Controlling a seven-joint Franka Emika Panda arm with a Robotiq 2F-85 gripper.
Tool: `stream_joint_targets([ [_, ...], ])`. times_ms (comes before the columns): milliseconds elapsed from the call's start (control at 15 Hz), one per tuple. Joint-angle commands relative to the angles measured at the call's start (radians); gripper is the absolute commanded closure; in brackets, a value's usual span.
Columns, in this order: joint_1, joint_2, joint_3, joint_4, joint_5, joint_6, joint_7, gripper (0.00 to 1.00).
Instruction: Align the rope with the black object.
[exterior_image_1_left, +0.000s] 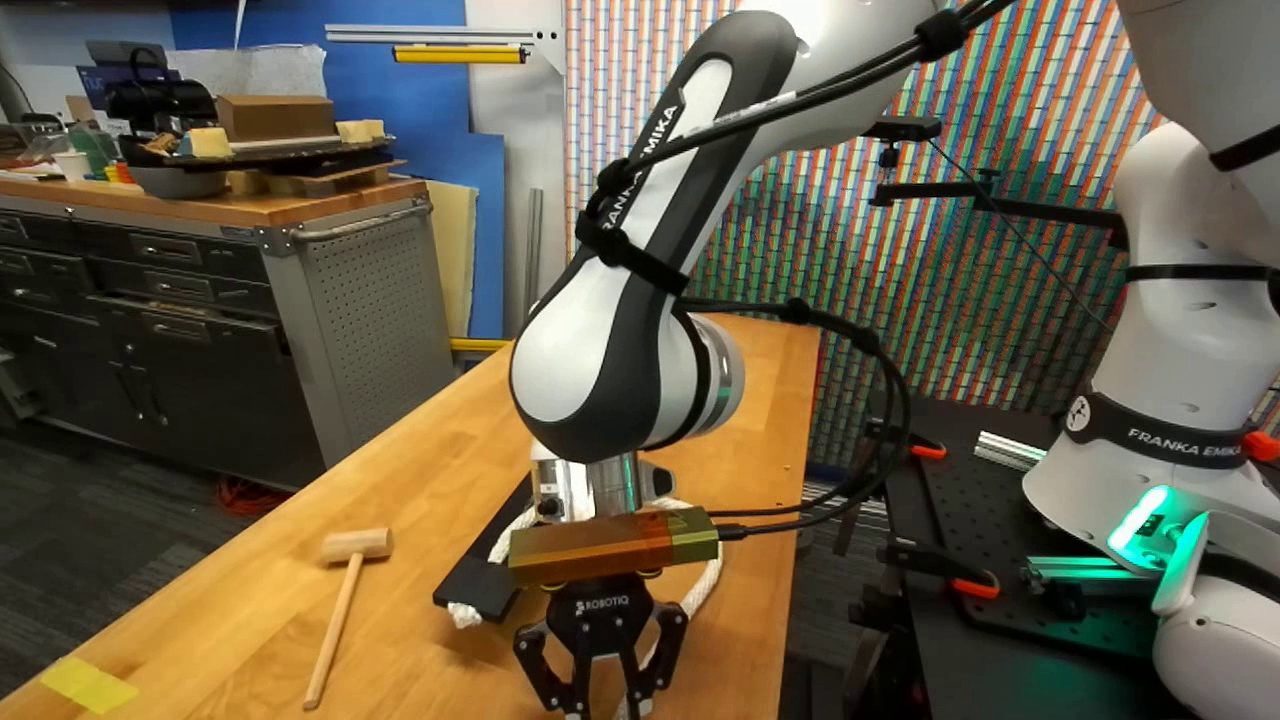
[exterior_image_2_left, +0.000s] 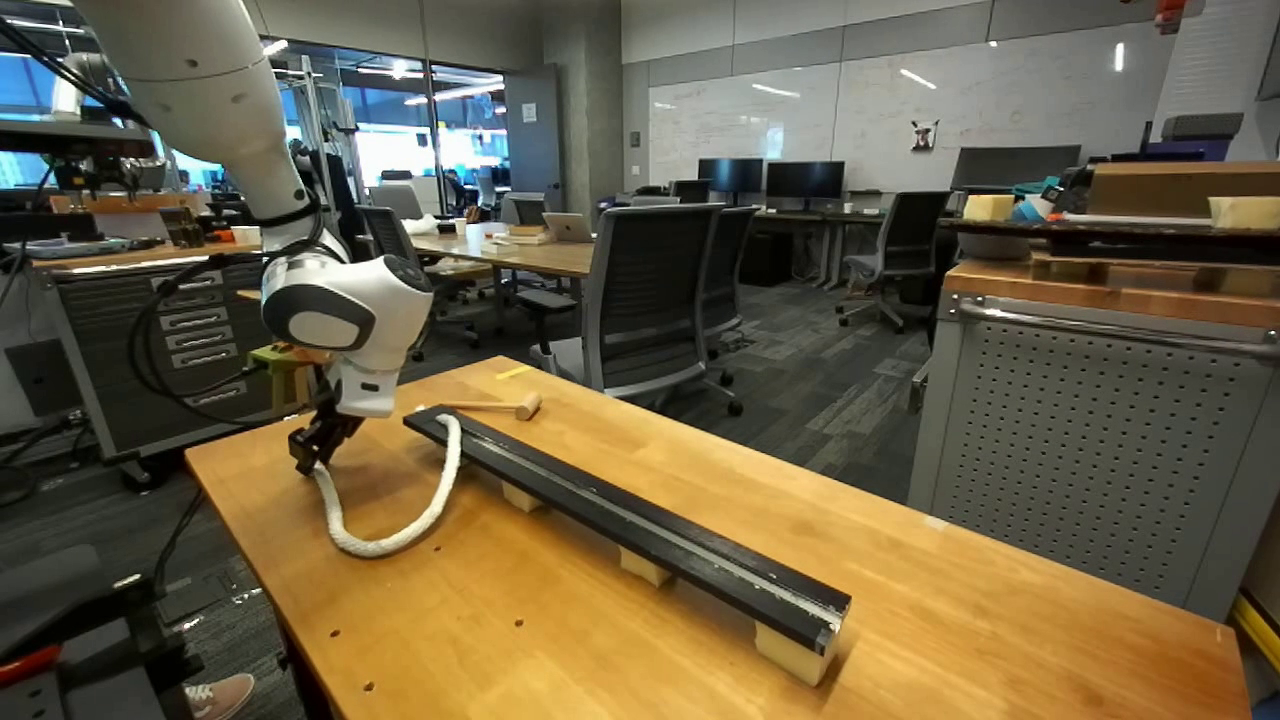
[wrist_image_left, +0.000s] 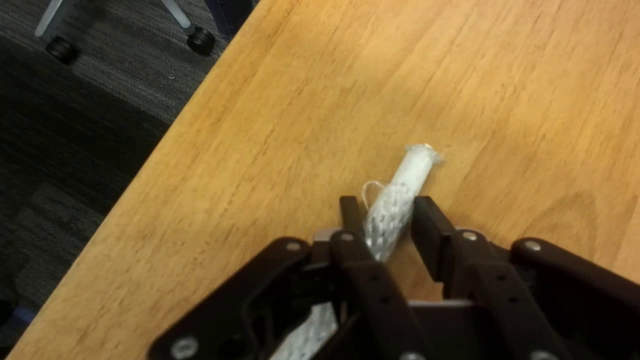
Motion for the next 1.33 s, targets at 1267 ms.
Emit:
stream_joint_targets([
  [1267,0.069,-0.218,-0.111,-0.216,-0.433,-0.219,0.278,0.97],
])
